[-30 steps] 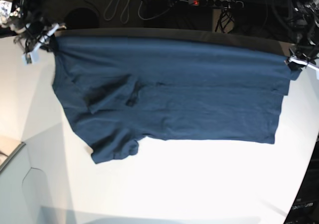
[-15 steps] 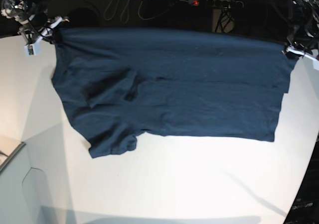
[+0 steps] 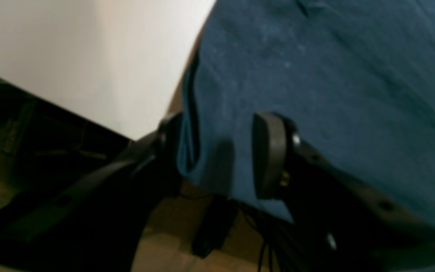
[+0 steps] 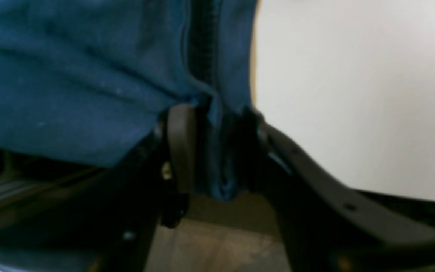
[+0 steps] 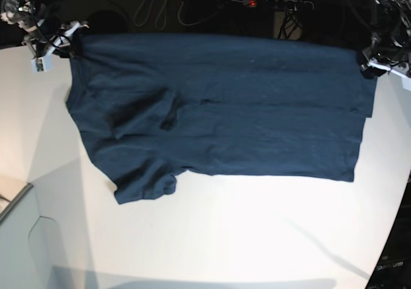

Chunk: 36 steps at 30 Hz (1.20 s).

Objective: Layout the t-shirt on the table in an organized manner, then fold the t-shirt properly
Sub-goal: 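Lift the grasped edges and fold them over toward the collar, then release the folded edge and move both grippers toward the hem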

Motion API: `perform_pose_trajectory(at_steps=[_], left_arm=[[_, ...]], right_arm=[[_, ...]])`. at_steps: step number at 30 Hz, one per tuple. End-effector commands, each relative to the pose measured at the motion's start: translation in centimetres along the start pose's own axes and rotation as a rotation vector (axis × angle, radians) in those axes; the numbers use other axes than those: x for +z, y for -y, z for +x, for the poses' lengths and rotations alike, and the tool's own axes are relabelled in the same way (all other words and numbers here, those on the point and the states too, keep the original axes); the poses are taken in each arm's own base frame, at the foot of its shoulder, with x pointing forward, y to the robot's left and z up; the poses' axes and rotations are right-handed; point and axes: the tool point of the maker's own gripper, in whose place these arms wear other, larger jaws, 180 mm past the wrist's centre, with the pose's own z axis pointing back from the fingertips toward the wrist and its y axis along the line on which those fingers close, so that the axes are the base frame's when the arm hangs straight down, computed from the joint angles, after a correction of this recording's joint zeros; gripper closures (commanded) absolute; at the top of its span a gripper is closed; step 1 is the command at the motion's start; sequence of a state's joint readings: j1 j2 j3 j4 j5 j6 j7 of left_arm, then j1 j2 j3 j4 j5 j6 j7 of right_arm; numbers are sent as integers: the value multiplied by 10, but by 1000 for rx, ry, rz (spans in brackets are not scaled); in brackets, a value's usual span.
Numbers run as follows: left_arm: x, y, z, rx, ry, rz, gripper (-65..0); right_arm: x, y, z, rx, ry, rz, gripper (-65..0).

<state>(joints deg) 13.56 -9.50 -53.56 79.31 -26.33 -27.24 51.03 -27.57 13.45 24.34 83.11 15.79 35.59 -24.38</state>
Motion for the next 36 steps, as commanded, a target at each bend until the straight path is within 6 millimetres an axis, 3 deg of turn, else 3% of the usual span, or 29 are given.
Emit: perform_pose_trajectory(at_steps=[1,5,9,16,21,25,30,36], left_arm=[[8,-2,22,-26,58,6,-283],[15,4,37,-54,102,5,-284],[23,10,53,-86,146,6,-292],[29,17,67,-107,186,4,-469],[24,27,85,-93,230,-20,-484],[23,39,110,-86,291,-42,-489],[20,62,146,-73,368,-92,-487],[-20,72,160,55,324,-167,-487]], right_arm=[[6,6,16,14,50,-15,-231],[11,5,30,39,82,-20,-240],[20,17,42,4,136,-74,-258],[33,28,59,13,190,-121,-377],[32,28,63,15,199,-120,-381],[24,28,92,19,259,-115,-383],[-1,10,147,100,328,-34,-384],[-55,14,197,100,311,38,-384]])
